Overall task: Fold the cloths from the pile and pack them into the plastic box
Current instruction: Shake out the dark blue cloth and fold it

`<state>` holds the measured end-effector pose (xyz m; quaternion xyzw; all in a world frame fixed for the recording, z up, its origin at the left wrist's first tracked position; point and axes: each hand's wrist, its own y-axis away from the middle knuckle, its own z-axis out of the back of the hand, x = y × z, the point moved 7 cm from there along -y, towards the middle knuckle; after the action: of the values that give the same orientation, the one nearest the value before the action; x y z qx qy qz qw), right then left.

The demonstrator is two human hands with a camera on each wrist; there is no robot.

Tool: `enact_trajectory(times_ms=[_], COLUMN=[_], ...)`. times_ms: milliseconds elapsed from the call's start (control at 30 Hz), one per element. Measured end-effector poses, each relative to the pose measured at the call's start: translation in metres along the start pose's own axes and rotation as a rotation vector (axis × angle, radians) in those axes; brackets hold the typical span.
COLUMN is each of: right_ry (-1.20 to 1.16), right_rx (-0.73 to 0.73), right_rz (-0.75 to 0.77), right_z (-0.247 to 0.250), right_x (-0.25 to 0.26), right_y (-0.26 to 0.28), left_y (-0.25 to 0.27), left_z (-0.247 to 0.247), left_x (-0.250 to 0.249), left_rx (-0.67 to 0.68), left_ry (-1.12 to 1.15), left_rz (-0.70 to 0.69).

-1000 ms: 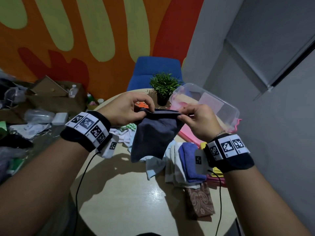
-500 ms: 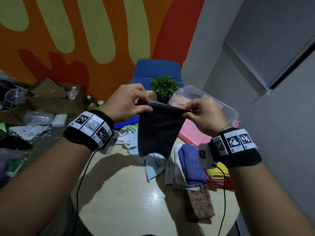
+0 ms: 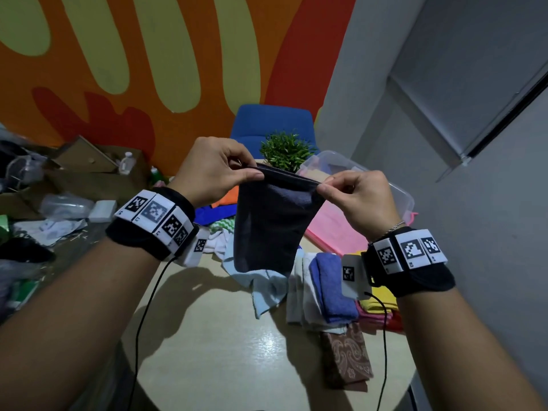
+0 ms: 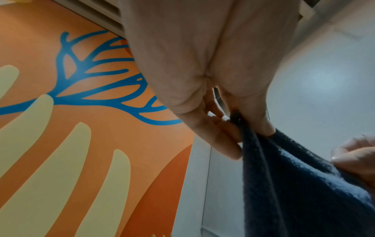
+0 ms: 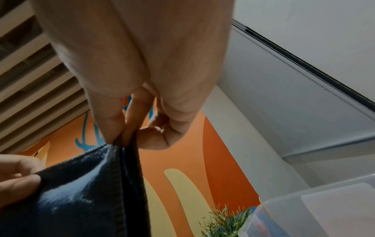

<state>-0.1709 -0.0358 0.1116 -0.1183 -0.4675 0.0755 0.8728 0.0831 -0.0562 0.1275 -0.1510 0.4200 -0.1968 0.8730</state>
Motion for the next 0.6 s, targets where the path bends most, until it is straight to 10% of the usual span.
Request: enact_trajectory(times_ms=[600], right_ry=[0.216], right_rx=[0.094], right_rz=[0.178], right_z=[-0.020], right_x=[0.005], right_y=[0.018], left_y=[0.018], left_z=[-0.014], left_x=[0.019], left_rx=[0.141], left_ry=[0.154], left_rz=[0.121])
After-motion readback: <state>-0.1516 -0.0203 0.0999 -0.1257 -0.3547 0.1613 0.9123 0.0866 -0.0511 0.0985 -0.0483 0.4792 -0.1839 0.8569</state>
